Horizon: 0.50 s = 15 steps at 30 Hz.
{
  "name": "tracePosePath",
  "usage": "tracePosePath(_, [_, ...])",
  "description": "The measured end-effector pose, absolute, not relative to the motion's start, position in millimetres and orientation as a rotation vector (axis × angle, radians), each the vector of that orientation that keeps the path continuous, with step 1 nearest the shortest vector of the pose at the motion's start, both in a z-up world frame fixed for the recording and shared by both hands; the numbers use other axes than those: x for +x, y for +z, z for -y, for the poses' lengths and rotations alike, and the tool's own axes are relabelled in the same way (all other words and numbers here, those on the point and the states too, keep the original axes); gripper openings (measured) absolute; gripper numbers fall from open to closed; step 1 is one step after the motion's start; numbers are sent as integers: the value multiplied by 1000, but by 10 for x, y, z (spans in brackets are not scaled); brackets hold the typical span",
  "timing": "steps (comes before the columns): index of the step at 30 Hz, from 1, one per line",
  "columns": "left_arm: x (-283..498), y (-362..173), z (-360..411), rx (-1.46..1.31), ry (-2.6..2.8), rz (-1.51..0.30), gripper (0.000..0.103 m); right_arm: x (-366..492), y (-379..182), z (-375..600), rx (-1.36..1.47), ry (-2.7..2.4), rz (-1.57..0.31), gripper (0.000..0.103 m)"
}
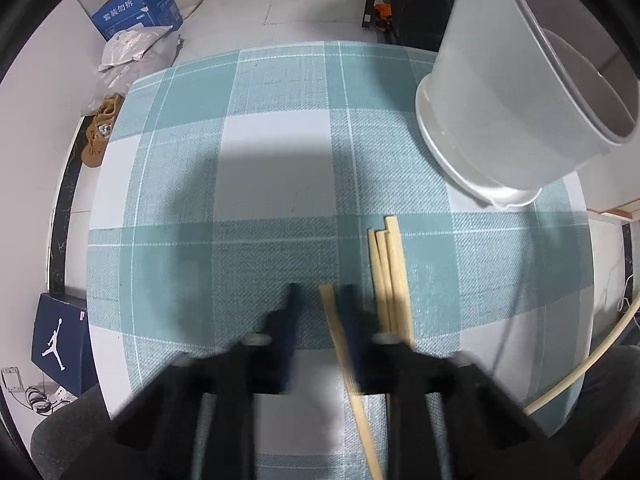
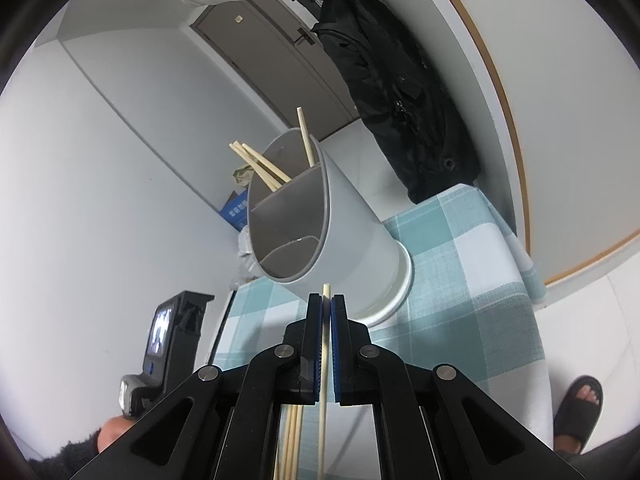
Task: Organize utensils
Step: 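Grasp a chopstick with the left tool while the right tool holds its chopstick, then lift both held chopsticks up over the white utensil holder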
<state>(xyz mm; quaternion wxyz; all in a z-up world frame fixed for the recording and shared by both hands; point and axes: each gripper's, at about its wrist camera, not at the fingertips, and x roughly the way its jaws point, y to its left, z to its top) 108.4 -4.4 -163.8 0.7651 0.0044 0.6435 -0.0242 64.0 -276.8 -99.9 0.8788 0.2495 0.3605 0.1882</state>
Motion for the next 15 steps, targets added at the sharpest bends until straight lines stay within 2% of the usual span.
tracePosePath(5, [1095,-1613,-73,-174,-140,-1355,2,617,-992,2742,491,388,-752,3])
tracePosePath(15, [766,-984,-286,-234,-216,-1025,2,487,-920,2555,394,414,-713,3])
